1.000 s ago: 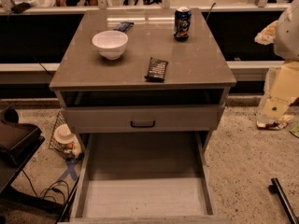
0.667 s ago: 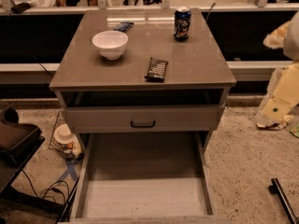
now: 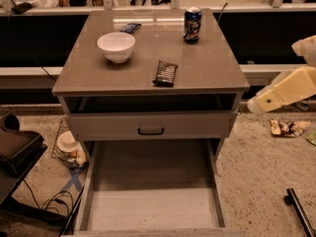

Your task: Place pepsi can into middle drawer

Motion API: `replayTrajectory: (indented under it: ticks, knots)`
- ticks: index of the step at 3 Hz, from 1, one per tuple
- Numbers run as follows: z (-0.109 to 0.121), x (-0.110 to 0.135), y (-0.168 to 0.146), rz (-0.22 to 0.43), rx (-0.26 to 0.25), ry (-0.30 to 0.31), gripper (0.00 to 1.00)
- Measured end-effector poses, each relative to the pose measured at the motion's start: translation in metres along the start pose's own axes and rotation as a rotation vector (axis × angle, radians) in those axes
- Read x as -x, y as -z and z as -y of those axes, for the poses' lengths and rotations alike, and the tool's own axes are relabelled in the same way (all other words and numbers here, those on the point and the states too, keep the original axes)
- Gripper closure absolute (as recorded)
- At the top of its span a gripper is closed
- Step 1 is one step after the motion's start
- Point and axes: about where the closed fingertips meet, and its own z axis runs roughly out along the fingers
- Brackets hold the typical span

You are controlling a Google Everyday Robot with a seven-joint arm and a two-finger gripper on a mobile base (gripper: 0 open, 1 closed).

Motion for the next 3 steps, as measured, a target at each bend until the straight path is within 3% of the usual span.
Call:
replayTrajectory:
  ticks: [1,2,3]
  knots:
    - [0.011,0.010,-0.014,0.092,-0.080,-0.086,0.00]
    - [0.026,0.013,-0.037,0.141,-0.171,-0.164,0.00]
    - [0.043,0.027,-0.030,0.201,-0.239,-0.182,0.00]
